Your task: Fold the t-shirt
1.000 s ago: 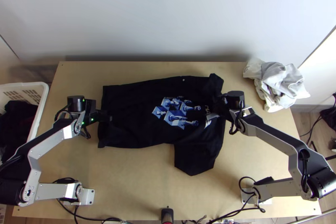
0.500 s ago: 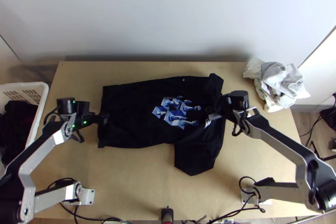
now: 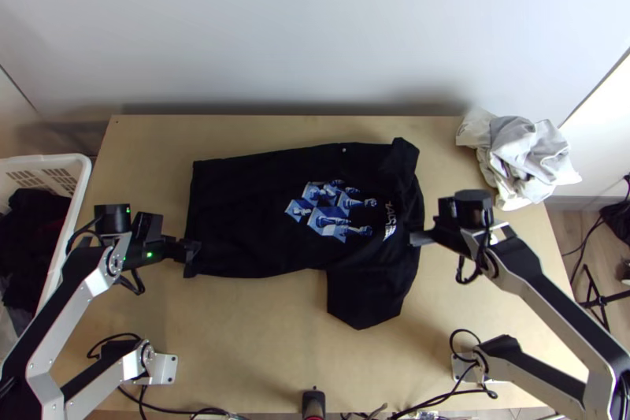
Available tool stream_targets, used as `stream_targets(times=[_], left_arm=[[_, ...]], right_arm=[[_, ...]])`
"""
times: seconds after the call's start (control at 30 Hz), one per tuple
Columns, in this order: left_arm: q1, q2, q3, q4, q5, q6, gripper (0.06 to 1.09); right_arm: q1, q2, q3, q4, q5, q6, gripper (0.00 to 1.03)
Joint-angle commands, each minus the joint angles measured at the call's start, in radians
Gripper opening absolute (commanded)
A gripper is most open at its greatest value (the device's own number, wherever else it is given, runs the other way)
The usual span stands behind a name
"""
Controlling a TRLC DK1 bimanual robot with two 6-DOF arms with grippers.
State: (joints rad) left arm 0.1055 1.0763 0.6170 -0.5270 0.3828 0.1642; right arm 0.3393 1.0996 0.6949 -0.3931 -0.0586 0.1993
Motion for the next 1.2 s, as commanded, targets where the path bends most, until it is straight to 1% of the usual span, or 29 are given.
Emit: stream_targets(times=[0.0, 0.03, 0.2, 0.3, 0.43, 0.53, 0.63, 0.7, 0.87, 1.0, 1.17], left_arm=[[0.045, -0.064, -0.019, -0.045, 0.024, 0.005, 1.03], [0.046, -0.087, -0.016, -0.059, 0.033, 0.000, 1.03], [0.048, -0.256, -0.037, -0.122, 0.142, -0.015, 1.03], [0.048, -0.286, -0.046, -0.153, 0.165, -0.018, 1.03], [0.045, -0.358, -0.056, -0.199, 0.232, -0.045, 1.03], [0.034, -0.361, -0.059, -0.191, 0.237, -0.058, 1.03], [0.045, -0.335, -0.074, -0.146, 0.235, -0.066, 1.03], [0.054, -0.302, -0.080, -0.131, 0.234, -0.061, 1.03], [0.066, -0.230, -0.106, -0.071, 0.235, -0.065, 1.03], [0.068, -0.217, -0.122, -0.016, 0.235, -0.081, 1.03], [0.068, -0.151, -0.120, 0.050, 0.235, -0.106, 1.03]], right_arm=[[-0.029, -0.119, -0.044, -0.061, -0.033, 0.094, 0.98], [-0.029, -0.136, -0.051, -0.064, -0.037, 0.095, 0.98], [-0.025, -0.195, -0.077, -0.104, -0.049, 0.107, 0.98], [-0.025, -0.218, -0.089, -0.116, -0.050, 0.112, 0.98], [-0.006, -0.239, -0.109, -0.128, -0.052, 0.135, 0.98], [0.015, -0.250, -0.129, -0.142, -0.053, 0.167, 0.98], [0.015, -0.250, -0.132, -0.168, -0.070, 0.209, 0.97], [0.015, -0.250, -0.132, -0.185, -0.078, 0.230, 0.92], [0.033, -0.250, -0.138, -0.254, -0.150, 0.295, 0.93], [0.061, -0.250, -0.144, -0.319, -0.195, 0.296, 0.93], [0.104, -0.250, -0.166, -0.362, -0.234, 0.299, 0.93]])
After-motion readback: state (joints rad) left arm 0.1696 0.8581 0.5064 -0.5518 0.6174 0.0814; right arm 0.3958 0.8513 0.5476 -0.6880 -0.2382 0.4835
